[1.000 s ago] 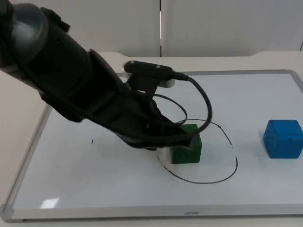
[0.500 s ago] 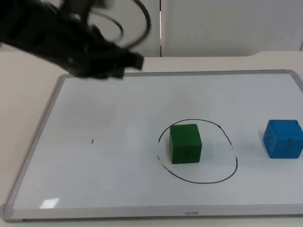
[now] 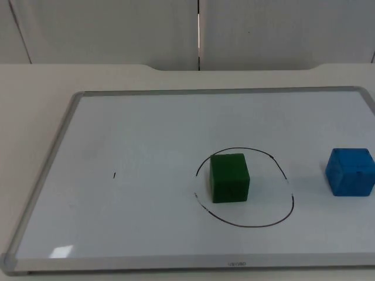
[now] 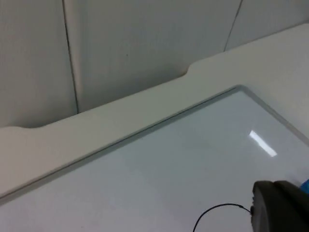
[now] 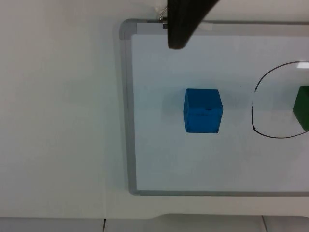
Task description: Push the two cubes into the marked area.
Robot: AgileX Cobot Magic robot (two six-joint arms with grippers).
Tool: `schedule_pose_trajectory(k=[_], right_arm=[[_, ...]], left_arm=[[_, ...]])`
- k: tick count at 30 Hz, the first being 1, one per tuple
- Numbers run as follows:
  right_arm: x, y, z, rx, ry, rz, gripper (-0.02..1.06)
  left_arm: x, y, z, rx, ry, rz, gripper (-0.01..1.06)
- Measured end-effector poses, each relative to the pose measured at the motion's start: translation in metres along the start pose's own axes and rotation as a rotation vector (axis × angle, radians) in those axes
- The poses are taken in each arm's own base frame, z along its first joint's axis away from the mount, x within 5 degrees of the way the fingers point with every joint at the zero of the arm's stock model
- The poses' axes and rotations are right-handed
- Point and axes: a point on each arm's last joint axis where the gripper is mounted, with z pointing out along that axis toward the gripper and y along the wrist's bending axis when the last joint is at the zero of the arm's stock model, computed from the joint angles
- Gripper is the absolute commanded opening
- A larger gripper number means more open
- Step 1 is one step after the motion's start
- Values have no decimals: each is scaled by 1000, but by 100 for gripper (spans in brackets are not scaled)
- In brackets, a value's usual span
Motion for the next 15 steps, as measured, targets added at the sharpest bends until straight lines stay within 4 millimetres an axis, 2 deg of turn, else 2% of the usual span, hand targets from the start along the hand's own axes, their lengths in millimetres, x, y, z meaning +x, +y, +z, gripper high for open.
schedule_pose_trajectory(k=[1,5,8,10,15], right_arm=[[0,0,0,0,0,0,105],[0,0,0,0,0,0,105],[0,0,0,0,0,0,105],[0,0,0,0,0,0,105],[0,0,0,0,0,0,105]], left_arm=[[0,0,0,0,0,0,0],[-7,-5,-33,-49,-7,34,0],[-8,-7,-47,-75,2,33,0],[-5,-8,-61,-103,10,58,0],[11,-10,-74,-113,38,67,0]])
